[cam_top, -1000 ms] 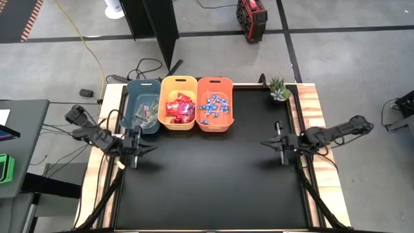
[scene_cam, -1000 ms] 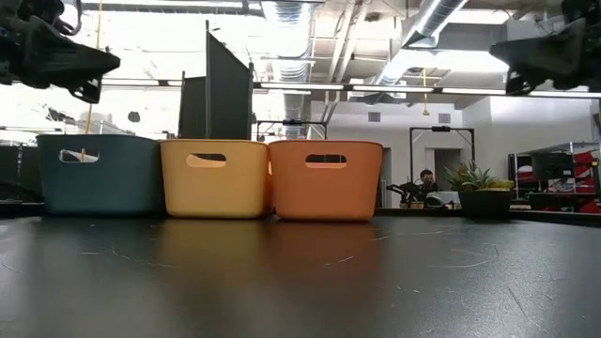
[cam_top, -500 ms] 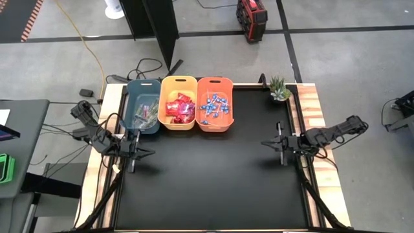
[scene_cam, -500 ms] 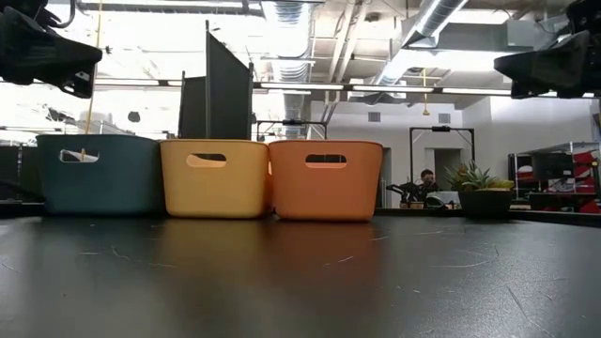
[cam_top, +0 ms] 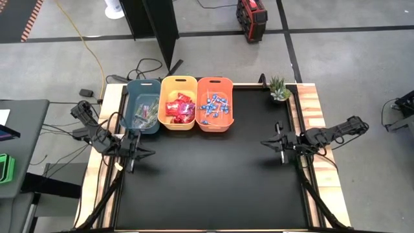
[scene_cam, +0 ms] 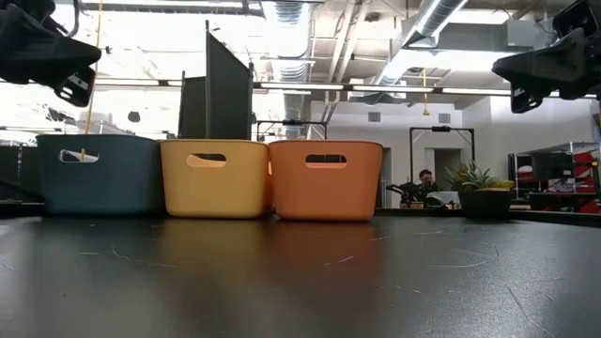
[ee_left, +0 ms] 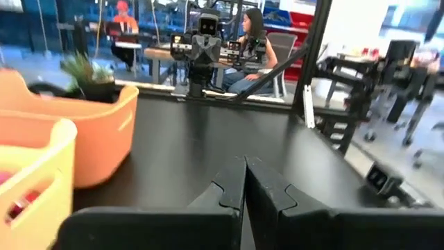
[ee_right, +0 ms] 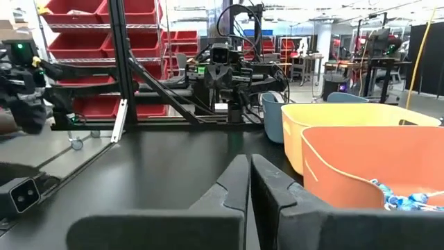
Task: Sort candy
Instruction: Return to Home Position
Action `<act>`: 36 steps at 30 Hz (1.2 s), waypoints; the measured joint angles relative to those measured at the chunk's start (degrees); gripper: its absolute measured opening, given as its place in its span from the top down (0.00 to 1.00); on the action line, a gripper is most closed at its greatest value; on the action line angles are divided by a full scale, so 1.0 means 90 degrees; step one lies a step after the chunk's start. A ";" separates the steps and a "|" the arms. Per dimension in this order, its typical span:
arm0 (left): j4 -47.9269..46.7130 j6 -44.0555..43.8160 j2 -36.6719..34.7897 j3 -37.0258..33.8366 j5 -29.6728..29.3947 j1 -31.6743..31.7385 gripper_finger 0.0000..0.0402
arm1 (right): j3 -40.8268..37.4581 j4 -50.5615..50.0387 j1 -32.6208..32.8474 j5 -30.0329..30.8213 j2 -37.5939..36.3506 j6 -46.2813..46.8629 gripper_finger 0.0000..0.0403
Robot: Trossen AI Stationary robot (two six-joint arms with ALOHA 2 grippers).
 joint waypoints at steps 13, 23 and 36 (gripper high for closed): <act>0.0007 -0.0061 0.0000 0.0000 0.0000 0.0000 0.99 | 0.0000 -0.0013 0.0000 -0.0001 0.0000 0.0002 0.92; 0.0010 -0.0080 0.0000 0.0000 0.0000 0.0000 0.99 | -0.0002 -0.0013 0.0000 -0.0001 0.0000 0.0005 0.92; 0.0012 -0.0093 0.0000 0.0000 0.0000 0.0000 0.99 | -0.0002 -0.0016 0.0000 0.0000 0.0000 0.0005 0.92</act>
